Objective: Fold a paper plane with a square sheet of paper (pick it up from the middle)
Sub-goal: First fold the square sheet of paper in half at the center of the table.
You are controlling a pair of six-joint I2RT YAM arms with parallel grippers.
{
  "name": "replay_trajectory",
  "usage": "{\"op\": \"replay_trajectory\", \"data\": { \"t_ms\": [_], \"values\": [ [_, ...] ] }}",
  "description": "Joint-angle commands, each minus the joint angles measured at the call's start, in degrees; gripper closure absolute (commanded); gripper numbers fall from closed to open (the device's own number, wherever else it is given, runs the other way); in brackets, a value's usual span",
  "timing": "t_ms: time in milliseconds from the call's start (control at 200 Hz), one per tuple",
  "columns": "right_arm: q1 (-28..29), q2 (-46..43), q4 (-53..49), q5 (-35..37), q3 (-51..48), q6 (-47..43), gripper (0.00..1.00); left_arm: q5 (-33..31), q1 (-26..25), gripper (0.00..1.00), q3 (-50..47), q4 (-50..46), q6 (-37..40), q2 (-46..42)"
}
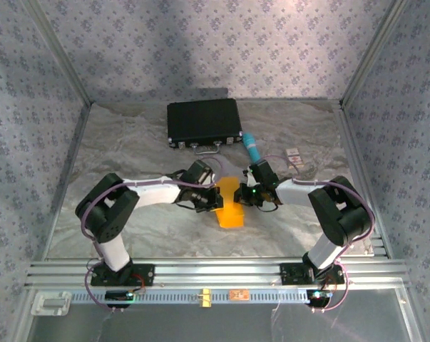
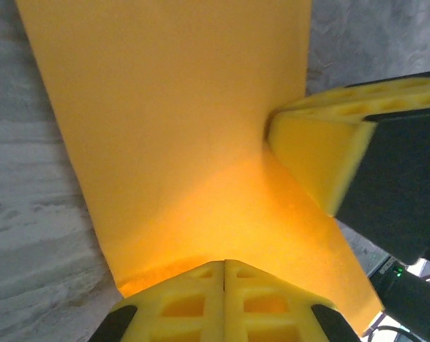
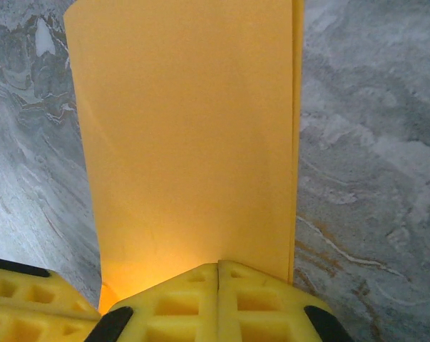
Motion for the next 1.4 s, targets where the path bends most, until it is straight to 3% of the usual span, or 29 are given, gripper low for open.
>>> {"op": "replay_trajectory", "data": {
  "t_ms": [0,270,635,1004,1224,1394],
  "values": [
    [0.1,0.5,-5.7,3.5,-2.2,-0.5,1.0,0.0,-0.4,1.0,-0.6,-0.4,0.0,1.8],
    [0.0,1.1,-5.1,3.2,-2.4,-0.5,1.0,-3.0,-0.4,1.0,-5.4,-2.6,3.0,0.5],
    [-0.1,0.5,-5.6,3.6,-2.2,-0.5,1.0,-0.2,-0.8,0.99,-2.1,-1.2,1.0,-4.9],
    [-0.1,0.8,-5.4,3.5,-2.4,-0.5,1.0,1.9,-2.1,0.99,-5.2,3.8,-0.8,-0.7],
    [0.0,1.1,-5.0,3.6,-2.5,-0.3,1.0,-2.3,-2.2,1.0,-10.2,0.6,2.3,-0.9],
    [0.0,1.3,-4.9,3.7,-2.5,-0.3,1.0,-3.8,-2.7,1.0,-8.9,-1.9,4.5,-2.1]
  ]
}}
